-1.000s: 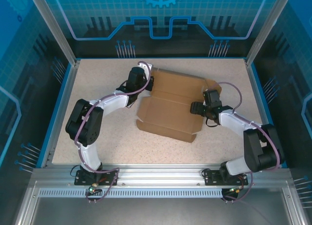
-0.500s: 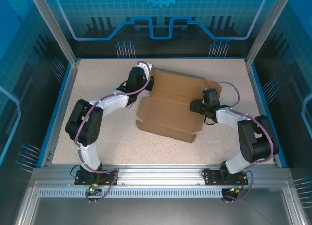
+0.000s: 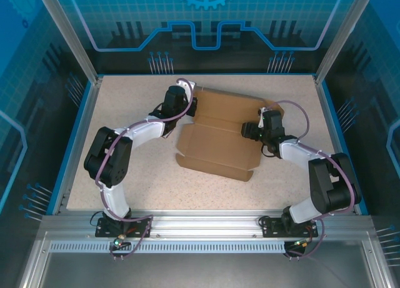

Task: Fold the paper box

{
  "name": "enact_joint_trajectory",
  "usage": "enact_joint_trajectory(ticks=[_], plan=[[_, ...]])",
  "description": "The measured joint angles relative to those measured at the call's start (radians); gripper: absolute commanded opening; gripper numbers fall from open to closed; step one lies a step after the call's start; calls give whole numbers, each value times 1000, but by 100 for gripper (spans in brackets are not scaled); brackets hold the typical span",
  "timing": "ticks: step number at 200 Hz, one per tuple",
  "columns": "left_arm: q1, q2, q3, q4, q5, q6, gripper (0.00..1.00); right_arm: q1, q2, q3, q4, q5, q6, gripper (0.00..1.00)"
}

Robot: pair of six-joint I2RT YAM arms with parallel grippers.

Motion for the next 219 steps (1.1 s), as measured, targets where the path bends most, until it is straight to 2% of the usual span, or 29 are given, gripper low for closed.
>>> enact_joint_trajectory(ticks=[106,219], plan=[[0,0,0,0,0,1,0,36,105,30,27,-37,8,70],[0,0,0,-8,0,1,0,40,104,32,17,-19,-2,73]])
